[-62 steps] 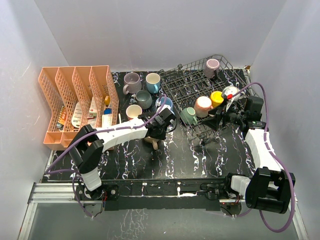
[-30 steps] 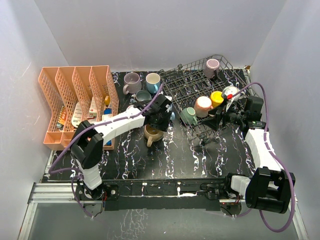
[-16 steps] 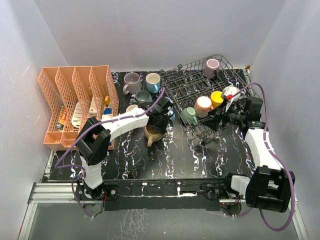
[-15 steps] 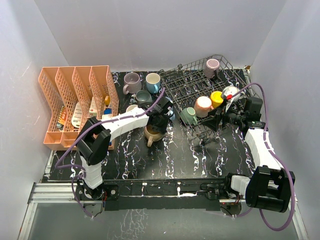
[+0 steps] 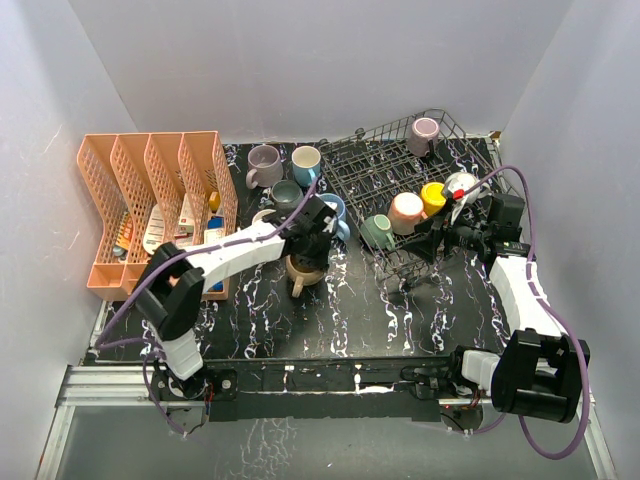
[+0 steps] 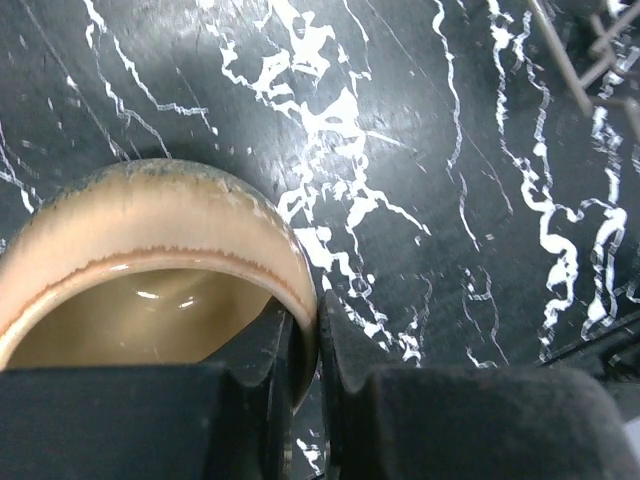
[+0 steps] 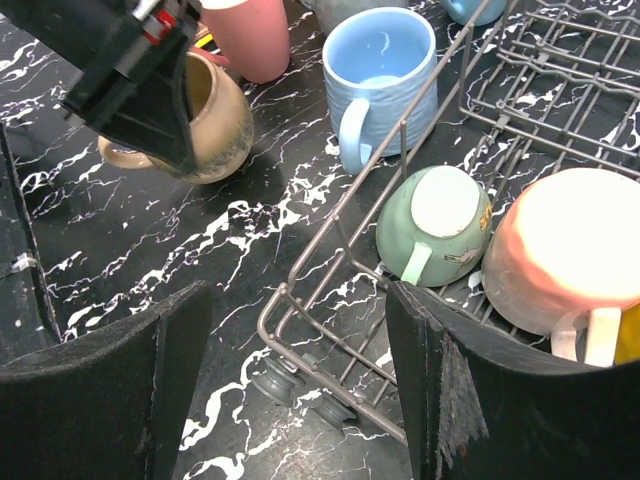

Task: Load the cups into the dish rack
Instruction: Pick up the cup at the center of the board.

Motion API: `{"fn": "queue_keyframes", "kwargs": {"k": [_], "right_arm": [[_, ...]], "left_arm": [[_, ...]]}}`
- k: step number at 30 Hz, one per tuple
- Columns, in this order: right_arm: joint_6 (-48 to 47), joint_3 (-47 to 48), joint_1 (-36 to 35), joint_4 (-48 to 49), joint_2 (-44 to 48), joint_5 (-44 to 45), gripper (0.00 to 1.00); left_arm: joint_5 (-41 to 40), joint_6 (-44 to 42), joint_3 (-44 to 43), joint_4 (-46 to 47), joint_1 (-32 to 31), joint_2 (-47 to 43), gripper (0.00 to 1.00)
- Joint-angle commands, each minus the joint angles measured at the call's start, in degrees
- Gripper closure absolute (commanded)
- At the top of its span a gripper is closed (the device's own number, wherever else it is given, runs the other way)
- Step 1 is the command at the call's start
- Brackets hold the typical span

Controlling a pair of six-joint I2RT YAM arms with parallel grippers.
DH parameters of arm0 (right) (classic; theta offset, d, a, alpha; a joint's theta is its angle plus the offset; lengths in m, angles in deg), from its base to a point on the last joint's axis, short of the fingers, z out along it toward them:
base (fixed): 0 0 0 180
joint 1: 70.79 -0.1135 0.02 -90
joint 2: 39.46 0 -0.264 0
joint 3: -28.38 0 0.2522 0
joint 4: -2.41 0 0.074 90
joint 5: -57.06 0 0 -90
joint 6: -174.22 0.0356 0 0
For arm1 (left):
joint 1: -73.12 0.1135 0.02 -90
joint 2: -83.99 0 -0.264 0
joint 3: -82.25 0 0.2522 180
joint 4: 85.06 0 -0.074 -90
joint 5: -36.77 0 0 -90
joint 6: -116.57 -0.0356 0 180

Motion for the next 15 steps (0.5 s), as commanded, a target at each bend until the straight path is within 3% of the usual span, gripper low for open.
{"fn": "queue_keyframes", "kwargs": {"k": [1,7,15], "right_arm": [[-1.1,0.4,0.2,1.1,0.0,-3.6,0.28],[-2.0,0.7,0.2,-0.4,-0.8,-9.3,0.28],[-1.6,3.1,-0.3,-3.9,-1.7,-16.5,0.27]], "left_arm": [[4.5,4.0,5.1,8.6,0.5,-14.7,1.0],[8.3,11.1,17.5,24.9,1.4,-28.7,1.0],[8.4,22.9,34.0,56.8,2.2,-43.0,1.0]]}}
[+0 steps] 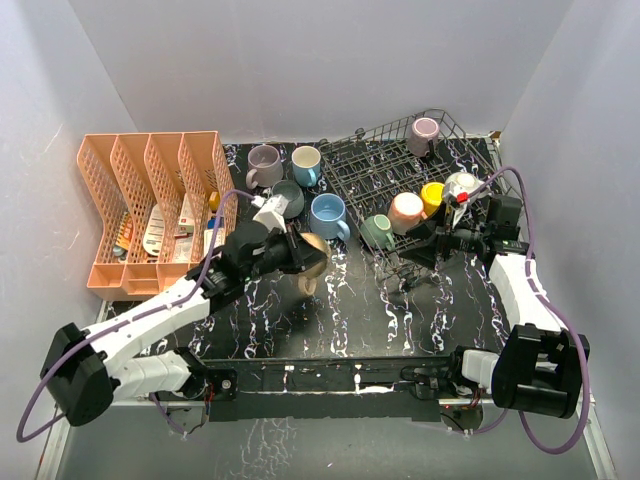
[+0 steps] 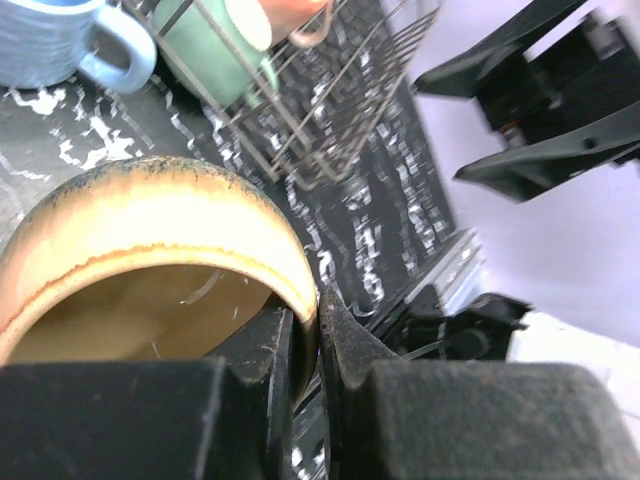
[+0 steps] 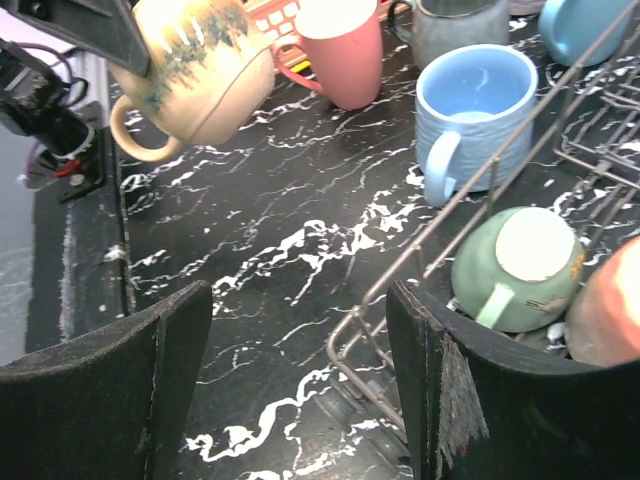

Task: Load the cups into the dish rack
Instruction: Pick up the cup at the center of the board, then turn the cup upside down in the dish rack.

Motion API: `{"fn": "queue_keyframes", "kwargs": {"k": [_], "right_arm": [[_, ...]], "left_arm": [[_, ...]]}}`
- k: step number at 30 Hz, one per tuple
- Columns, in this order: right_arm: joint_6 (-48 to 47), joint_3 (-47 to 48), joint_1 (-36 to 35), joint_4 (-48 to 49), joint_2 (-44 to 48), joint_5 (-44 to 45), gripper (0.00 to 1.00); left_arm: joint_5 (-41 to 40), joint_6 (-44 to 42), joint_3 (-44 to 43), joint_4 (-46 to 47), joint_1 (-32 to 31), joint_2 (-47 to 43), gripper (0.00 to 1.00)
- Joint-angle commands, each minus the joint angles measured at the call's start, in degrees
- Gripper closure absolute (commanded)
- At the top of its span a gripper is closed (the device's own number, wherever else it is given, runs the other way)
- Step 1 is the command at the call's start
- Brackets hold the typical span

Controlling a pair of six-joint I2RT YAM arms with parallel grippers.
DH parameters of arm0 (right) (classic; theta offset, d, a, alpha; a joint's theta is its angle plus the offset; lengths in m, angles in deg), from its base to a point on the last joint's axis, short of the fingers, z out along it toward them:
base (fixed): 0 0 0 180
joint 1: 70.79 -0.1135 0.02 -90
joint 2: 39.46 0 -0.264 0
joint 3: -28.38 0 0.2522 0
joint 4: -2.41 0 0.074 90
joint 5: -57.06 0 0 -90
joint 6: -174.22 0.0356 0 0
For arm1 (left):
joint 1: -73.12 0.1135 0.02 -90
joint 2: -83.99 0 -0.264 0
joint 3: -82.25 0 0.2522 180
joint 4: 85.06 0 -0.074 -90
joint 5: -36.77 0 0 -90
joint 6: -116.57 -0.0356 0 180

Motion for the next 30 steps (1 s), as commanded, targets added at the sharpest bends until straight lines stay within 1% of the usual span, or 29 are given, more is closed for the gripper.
{"fn": "queue_keyframes", "kwargs": {"k": [1,4,7,11,13,16,19,20,22,24,26,28,30], "right_arm": [[-0.1,4.4,-0.7,-4.0,-0.8,-6.0,0.27],[0.3,10.6,-2.5,-10.2,-2.7,-6.4,0.27],[2.7,16.6,-4.7,-15.8,-5.0,-5.6,0.27],[12.8,20.9,-7.5,-15.4,-5.8,-6.7,0.27],[20.7,21.4,-8.8,-11.3,-5.0,-6.0,0.27],[34.2,20.3,-10.4,0.2,-2.0,-2.7,0.26],[48.8,17.8,-13.6,13.4,1.1,1.0,0.25],[52.7,17.2,-14.7,16.2,1.7,1.9,0.25],[57.5,16.8,-17.7,19.0,1.9,3.4,0.24],[59.1,17.2,-20.5,18.9,1.6,4.9,0.24],[62.3,16.2,-21.6,20.9,1.6,4.9,0.24],[66.6,14.5,-21.7,25.7,1.7,4.3,0.24],[69.4,13.4,-22.2,29.3,2.0,4.3,0.19]], "left_arm": [[0.9,8.4,5.5,28.5,0.6,-6.4,1.0],[0.8,12.2,8.8,40.9,0.7,-6.7,1.0],[0.7,13.6,9.1,49.5,0.8,-5.5,1.0],[0.5,14.1,7.3,57.8,0.9,-3.3,1.0],[0.3,14.1,6.4,60.6,1.0,-2.6,1.0],[0.7,13.8,4.1,63.4,1.0,-1.3,1.0],[1.8,14.1,1.6,64.8,1.1,0.5,1.0],[2.1,14.3,0.9,66.9,1.1,1.2,1.0],[2.8,15.3,-0.3,69.9,1.1,2.6,1.0],[3.6,16.4,-1.9,71.6,1.1,4.0,1.0],[4.8,16.7,-4.1,72.2,1.1,5.2,1.0],[5.4,17.1,-5.6,72.9,1.1,6.2,1.0],[5.6,17.6,-6.6,74.0,1.1,6.8,1.0]]}}
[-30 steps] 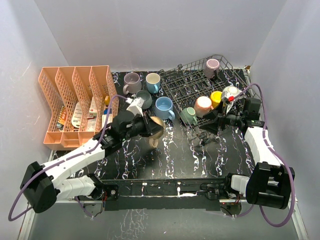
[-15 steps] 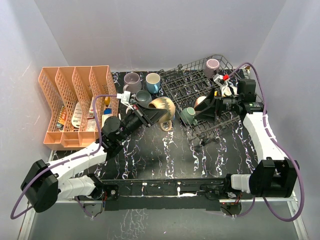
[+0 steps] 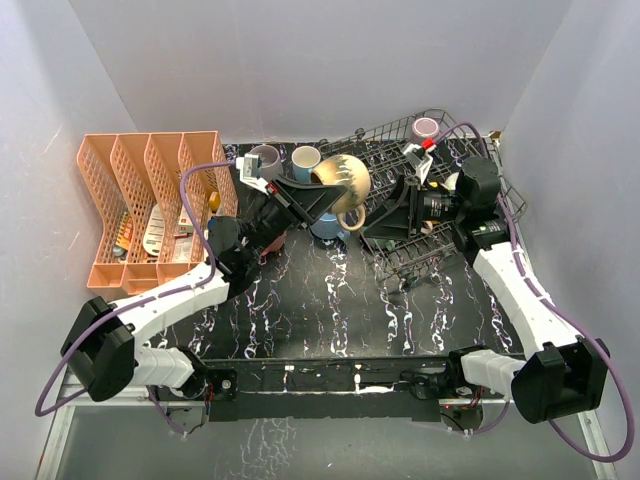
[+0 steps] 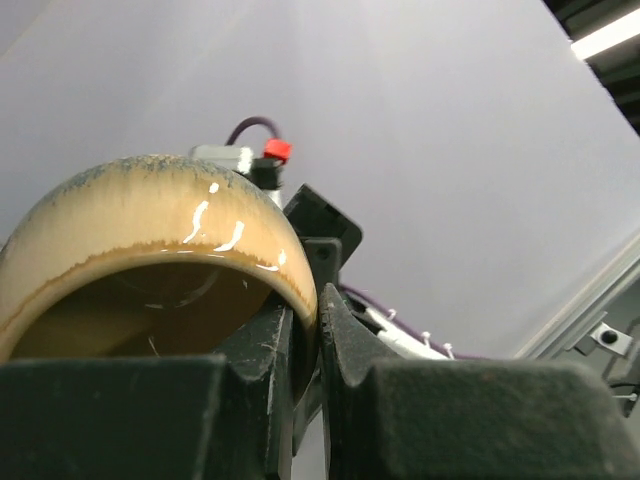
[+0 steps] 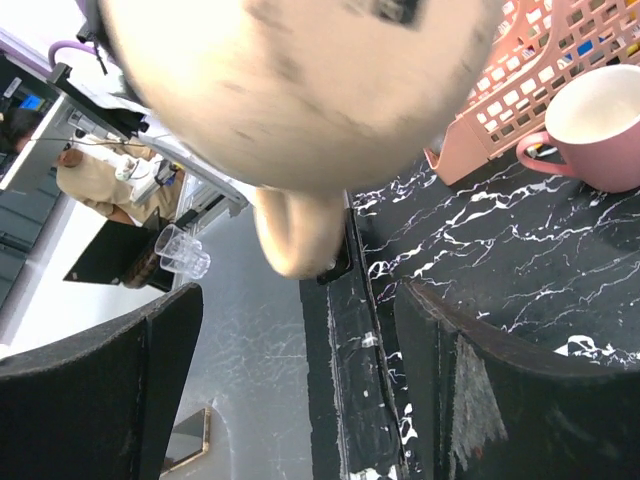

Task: Load the cups into the dish rack
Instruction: Turn the cup upside down in the dish rack.

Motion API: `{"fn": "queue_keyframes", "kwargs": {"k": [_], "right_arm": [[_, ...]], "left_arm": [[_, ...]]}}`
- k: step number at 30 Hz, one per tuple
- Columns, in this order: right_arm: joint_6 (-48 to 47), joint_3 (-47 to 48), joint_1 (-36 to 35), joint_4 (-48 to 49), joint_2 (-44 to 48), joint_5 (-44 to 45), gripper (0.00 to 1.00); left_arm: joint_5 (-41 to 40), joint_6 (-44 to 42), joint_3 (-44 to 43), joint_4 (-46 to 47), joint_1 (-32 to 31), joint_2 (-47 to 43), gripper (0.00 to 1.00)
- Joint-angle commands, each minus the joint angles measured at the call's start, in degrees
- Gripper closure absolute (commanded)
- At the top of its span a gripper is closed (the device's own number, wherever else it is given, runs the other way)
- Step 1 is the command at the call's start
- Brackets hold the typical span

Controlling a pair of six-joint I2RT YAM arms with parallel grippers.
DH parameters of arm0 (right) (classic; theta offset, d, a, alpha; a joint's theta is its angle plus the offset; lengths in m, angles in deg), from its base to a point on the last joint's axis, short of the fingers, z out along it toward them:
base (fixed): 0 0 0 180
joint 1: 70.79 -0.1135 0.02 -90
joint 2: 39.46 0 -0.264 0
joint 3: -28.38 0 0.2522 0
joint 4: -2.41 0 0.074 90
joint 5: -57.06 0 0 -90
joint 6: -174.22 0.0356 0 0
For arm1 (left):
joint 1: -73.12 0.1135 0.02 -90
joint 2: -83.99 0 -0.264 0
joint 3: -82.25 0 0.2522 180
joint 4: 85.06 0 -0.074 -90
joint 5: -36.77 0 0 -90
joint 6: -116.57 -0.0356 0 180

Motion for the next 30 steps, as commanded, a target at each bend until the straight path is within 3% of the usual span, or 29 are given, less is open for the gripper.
{"fn": "queue_keyframes", "kwargs": {"k": [1,9,19,24,30], "right_arm": [[11.9,-2.3,-0.9,13.0,0.9,1.5,0.18],[35.8,-8.2,-3.7,44.1,-0.7,6.4,0.15],[42.8,-4.6,-5.0,43.0,-3.6,11.5,0.28],[44.0,-5.4,-5.0,42.1,-3.7,12.7,0.45],[44.2,-6.4,-5.1,42.7,-3.7,12.9,0.75]], "left_arm": [[1.7,1.4,-6.1,12.9,0.3,-0.7,1.0],[1.6,4.8,-8.6,18.9,0.3,3.8,1.0],[1.5,5.3,-9.8,20.2,0.2,5.3,1.0],[1.4,5.8,-9.9,21.2,0.2,6.8,1.0],[1.1,6.1,-9.1,21.4,0.2,7.1,1.0]]}}
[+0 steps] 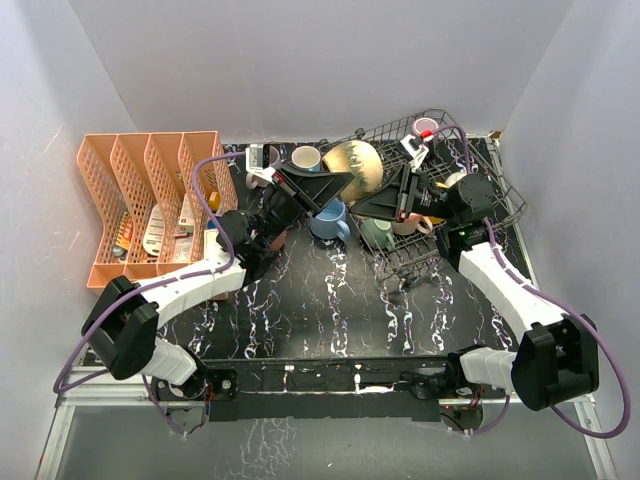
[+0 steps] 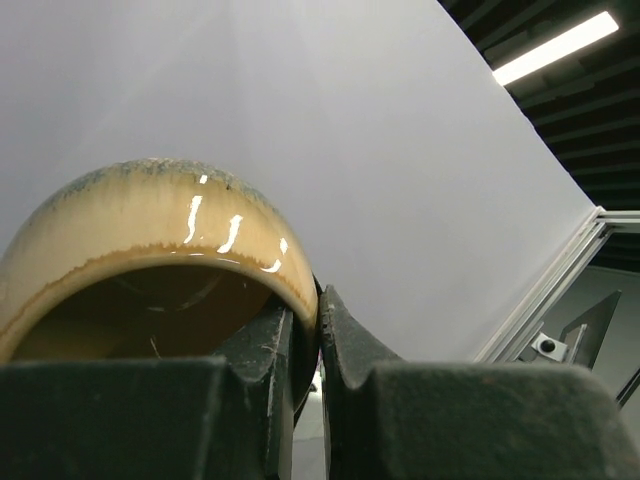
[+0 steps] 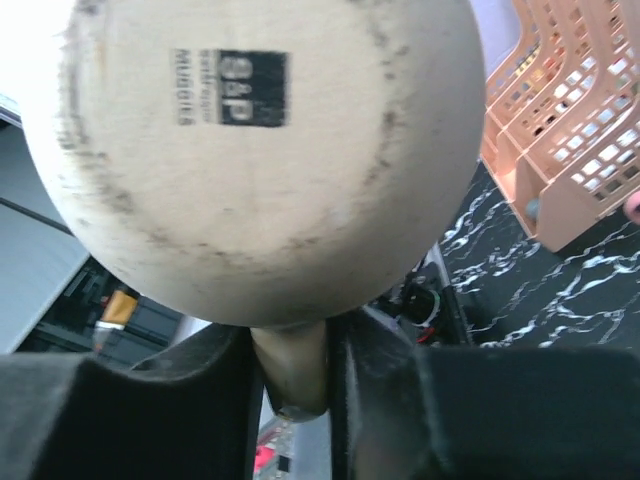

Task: Load the cups into the dish rack
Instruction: Turn the cup upside down in the dish rack.

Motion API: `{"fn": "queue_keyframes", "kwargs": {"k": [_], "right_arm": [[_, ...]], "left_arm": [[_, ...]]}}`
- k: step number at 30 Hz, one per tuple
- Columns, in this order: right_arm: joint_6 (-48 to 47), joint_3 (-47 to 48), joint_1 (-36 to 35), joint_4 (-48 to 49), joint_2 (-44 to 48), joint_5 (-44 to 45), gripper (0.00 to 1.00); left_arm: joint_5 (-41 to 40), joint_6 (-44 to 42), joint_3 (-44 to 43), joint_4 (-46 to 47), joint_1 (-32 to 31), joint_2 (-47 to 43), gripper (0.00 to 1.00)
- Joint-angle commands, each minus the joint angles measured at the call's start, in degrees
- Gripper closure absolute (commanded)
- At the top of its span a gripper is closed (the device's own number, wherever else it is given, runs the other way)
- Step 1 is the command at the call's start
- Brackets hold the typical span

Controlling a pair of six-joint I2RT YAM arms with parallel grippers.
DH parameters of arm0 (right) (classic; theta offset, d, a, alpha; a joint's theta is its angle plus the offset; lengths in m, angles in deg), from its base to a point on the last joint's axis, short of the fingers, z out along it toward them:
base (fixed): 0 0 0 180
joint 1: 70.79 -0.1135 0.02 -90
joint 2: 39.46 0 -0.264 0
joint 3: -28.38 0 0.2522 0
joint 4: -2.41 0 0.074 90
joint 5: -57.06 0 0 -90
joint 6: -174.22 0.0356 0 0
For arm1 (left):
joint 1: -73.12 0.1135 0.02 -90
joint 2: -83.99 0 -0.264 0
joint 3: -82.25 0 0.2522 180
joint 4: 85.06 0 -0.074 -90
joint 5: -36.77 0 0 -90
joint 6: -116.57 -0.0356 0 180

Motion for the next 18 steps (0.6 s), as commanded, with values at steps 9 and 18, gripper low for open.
{"fn": "queue_keyframes", "kwargs": {"k": [9,18], "right_arm": [[1.1,-1.6,0.0,11.2,1.1,0.0,0.92],[1.0,-6.3,1.6,13.7,1.7,-1.1,0.92]], "left_arm": [[-2.1,-1.4,0.9,7.1,0.2,-4.2,0.86],[-7.6,-5.2,9.3,0.7,0.3,-12.4,0.39]]}}
